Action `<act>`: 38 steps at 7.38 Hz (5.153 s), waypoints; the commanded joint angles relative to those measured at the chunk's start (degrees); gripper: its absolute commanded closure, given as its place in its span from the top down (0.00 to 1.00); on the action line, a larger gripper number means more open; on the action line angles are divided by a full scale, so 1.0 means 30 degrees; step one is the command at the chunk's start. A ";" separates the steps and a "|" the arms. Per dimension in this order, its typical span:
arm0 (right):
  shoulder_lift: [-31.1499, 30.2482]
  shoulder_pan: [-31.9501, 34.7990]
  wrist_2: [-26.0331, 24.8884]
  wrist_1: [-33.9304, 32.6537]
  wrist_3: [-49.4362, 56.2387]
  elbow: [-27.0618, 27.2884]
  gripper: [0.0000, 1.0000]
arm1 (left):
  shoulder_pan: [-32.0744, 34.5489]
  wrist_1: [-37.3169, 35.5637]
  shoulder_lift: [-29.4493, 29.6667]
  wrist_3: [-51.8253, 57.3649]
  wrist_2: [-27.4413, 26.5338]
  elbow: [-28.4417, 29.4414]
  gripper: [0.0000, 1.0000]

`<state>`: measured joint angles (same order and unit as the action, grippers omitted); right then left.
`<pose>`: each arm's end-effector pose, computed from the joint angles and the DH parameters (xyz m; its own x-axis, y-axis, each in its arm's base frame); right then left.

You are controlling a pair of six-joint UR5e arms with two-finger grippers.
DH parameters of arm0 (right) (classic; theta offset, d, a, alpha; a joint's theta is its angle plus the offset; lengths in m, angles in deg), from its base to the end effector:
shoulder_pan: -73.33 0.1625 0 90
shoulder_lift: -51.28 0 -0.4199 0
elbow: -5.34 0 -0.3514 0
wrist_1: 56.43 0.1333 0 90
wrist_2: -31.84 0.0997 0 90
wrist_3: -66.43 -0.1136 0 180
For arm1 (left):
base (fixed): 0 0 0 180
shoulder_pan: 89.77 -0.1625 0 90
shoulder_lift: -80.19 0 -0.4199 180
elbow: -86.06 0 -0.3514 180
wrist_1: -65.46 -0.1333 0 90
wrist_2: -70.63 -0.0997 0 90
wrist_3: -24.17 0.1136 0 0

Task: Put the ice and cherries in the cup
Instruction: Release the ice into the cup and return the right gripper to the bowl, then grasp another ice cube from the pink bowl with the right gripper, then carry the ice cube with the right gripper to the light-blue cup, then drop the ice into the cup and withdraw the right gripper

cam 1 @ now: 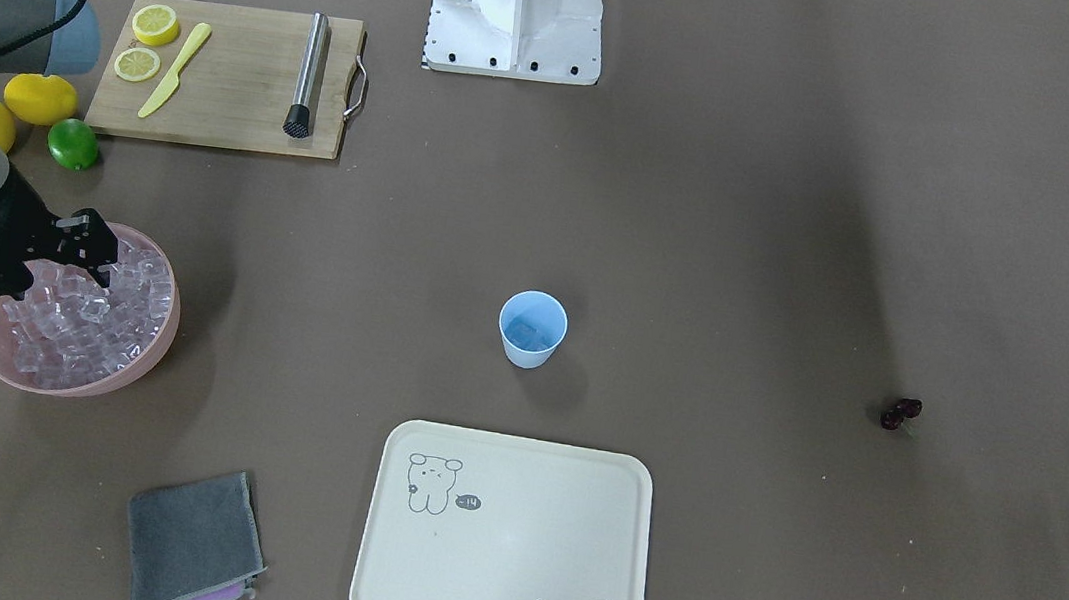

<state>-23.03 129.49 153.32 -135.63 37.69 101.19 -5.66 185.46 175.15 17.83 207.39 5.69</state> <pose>-0.2596 -0.5200 0.4663 0.7109 -0.2824 0.6441 0.1467 0.9552 0.2569 0.0021 -0.5124 0.6371 0.6557 0.2787 -0.7017 -0.0205 0.9356 0.3525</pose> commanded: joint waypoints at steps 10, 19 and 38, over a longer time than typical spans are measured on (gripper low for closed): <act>0.0603 -0.0760 -0.0385 0.0473 0.0000 -0.1801 0.75 | 0.0000 0.0431 -0.0071 -0.0026 0.0000 0.0068 0.98; 0.0836 -0.0033 -0.0151 0.0414 -0.0352 -0.0430 0.00 | 0.0000 0.0432 -0.0218 0.0003 0.0000 0.0098 0.98; 1.4107 -0.8315 -0.7090 -0.0845 -1.3823 -0.7046 0.55 | -0.0381 0.0373 0.0075 -0.0144 0.0030 -0.0197 0.98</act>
<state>19.31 105.86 133.75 -138.31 -2.56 80.12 -6.81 186.68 175.12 17.32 207.48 5.01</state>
